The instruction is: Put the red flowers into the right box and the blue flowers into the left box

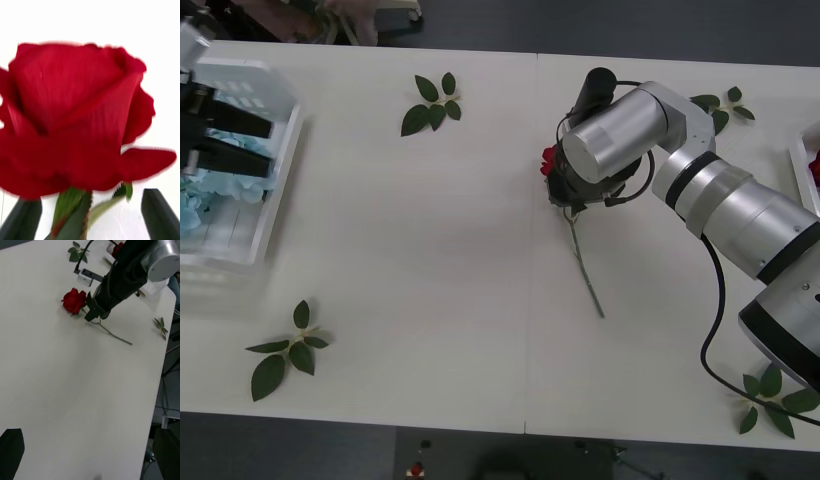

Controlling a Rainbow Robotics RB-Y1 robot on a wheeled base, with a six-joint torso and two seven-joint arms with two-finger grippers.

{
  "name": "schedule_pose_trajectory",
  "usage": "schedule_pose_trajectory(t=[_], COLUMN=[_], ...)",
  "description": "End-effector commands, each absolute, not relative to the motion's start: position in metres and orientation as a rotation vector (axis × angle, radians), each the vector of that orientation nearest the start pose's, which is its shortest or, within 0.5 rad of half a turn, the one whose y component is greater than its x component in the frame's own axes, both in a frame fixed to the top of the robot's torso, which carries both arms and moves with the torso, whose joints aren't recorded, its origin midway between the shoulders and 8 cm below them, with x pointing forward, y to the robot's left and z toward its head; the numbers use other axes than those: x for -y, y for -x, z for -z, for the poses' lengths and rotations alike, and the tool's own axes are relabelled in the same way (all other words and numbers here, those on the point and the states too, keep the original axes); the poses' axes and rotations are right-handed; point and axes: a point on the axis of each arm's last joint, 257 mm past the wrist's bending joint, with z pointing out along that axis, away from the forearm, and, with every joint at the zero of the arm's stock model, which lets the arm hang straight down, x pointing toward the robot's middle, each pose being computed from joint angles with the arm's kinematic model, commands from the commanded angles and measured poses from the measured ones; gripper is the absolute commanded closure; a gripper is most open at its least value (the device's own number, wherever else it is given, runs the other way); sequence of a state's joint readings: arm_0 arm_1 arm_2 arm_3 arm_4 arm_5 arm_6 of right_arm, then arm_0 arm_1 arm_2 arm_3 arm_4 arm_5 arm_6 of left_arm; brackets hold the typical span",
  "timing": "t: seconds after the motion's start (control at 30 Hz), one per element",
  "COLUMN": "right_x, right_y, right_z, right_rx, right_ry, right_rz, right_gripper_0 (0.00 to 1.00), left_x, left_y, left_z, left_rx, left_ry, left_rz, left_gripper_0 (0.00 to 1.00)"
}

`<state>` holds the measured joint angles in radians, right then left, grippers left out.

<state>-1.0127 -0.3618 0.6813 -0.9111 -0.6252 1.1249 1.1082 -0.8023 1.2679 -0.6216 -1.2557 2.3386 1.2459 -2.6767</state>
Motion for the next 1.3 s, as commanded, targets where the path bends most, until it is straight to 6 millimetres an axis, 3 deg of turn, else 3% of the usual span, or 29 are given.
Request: schedule_pose_trajectory(t=[0.03,0.1,0.17,0.27,0.3,0.53,0.63,0.73,0.83,1.03,1.07,1.1,1.17,1.2,1.23,1.3], right_x=[0.116,0.117,0.119,0.122,0.122,0.128,0.134,0.148,0.173,0.279,0.314,0.327,0.383,0.399,0.434,0.477], right_y=[-0.612,-0.612,-0.612,-0.612,-0.612,-0.614,-0.615,-0.623,-0.637,-0.645,-0.64,-0.638,-0.624,-0.62,-0.612,-0.603], right_z=[0.283,0.287,0.287,0.29,0.29,0.289,0.288,0.273,0.241,0.136,0.11,0.1,0.072,0.065,0.05,0.035], right_rx=[-2.577,-2.582,-2.579,-2.587,-2.587,-2.583,-2.584,-2.573,-2.56,-2.572,-2.575,-2.575,-2.584,-2.583,-2.575,-2.556], right_ry=[0.28,0.274,0.278,0.274,0.275,0.277,0.265,0.234,0.19,0.196,0.196,0.195,0.177,0.172,0.168,0.162], right_rz=[0.004,0.005,0.009,0.015,0.014,0.022,0.026,0.026,0.016,0.122,0.165,0.182,0.255,0.281,0.353,0.461], right_gripper_0=[0.42,0.55,0.74,0.97,0.99,1.0,1.0,1.0,1.0,1.0,1.0,1.0,1.0,1.0,1.0,1.0], left_x=[-0.158,-0.133,-0.111,-0.096,-0.094,-0.07,-0.065,-0.058,-0.054,-0.056,-0.056,-0.057,-0.057,-0.058,-0.058,-0.059], left_y=[-0.47,-0.463,-0.451,-0.433,-0.431,-0.389,-0.386,-0.381,-0.378,-0.378,-0.378,-0.379,-0.381,-0.381,-0.383,-0.386], left_z=[0.073,0.072,0.067,0.061,0.058,0.055,0.055,0.053,0.052,0.055,0.054,0.054,0.053,0.053,0.052,0.052], left_rx=[-1.716,-1.661,-1.602,-1.545,-1.53,-1.422,-1.413,-1.398,-1.389,-1.412,-1.416,-1.418,-1.426,-1.427,-1.426,-1.431], left_ry=[-1.213,-1.18,-1.163,-1.242,-1.265,-1.437,-1.439,-1.439,-1.439,-1.411,-1.405,-1.402,-1.389,-1.387,-1.382,-1.375], left_rz=[0.784,0.772,0.742,0.699,0.684,0.636,0.649,0.672,0.685,0.719,0.723,0.723,0.734,0.735,0.732,0.731], left_gripper_0=[0.0,0.0,0.0,0.0,0.0,0.0,0.0,0.0,0.0,0.0,0.0,0.0,0.0,0.0,0.0,0.0])
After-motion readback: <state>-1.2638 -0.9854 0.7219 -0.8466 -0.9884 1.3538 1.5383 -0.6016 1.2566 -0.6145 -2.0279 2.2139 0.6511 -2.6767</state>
